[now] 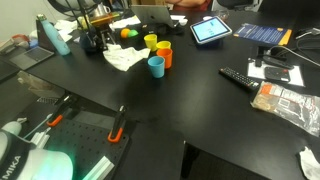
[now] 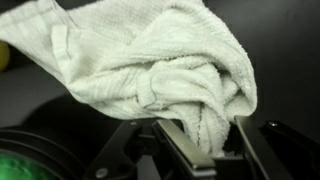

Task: Fold the white towel diagonally in half three times, pick up the white towel and put it in the black bowl

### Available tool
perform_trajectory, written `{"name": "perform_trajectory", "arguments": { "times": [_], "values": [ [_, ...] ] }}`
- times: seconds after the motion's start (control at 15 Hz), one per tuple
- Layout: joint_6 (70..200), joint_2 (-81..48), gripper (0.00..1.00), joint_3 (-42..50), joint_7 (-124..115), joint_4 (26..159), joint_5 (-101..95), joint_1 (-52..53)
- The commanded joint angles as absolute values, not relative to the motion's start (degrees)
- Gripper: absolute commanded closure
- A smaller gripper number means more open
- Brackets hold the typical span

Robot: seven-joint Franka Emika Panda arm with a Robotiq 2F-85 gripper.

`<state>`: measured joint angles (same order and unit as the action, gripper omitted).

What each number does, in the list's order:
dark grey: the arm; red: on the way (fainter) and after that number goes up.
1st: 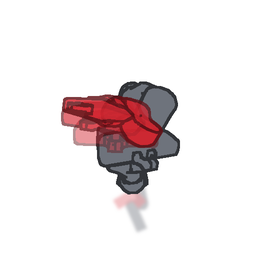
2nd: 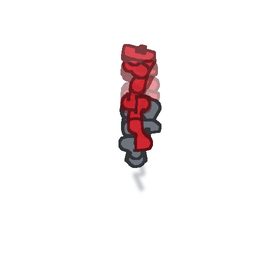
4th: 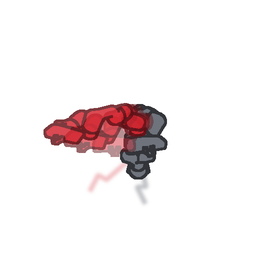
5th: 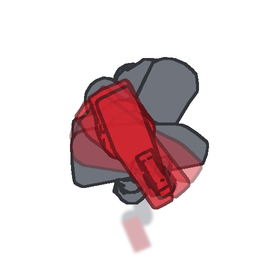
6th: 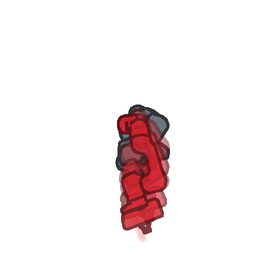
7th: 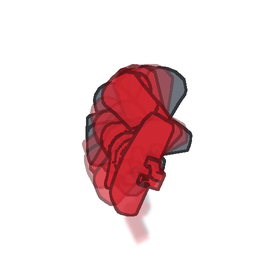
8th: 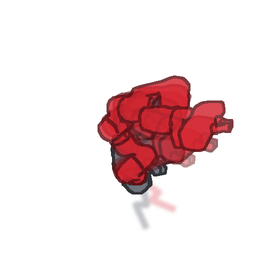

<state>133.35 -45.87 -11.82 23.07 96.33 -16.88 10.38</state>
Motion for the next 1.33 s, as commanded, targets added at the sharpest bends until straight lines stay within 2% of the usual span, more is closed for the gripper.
{"name": "perform_trajectory", "arguments": {
  "times": [0.0,0.47,0.8,0.87,0.93,1.07,1.27],
  "values": [
    [137.8,-37.9,0.90,-7.7,15.0,106.0,-17.3,10.3],
    [144.5,-38.6,0.90,-0.1,3.8,108.4,-21.8,12.5],
    [147.6,-41.1,0.89,0.2,0.7,108.9,-20.8,12.4],
    [148.1,-40.9,0.84,-0.2,0.6,109.5,-20.2,12.1],
    [148.7,-39.8,0.62,0.2,-0.9,110.9,-20.2,12.6],
    [150.9,-37.5,0.59,3.6,-6.2,113.6,-23.2,15.8],
    [149.6,-34.7,0.38,7.2,-13.0,116.0,-24.6,18.6]
  ]
}}
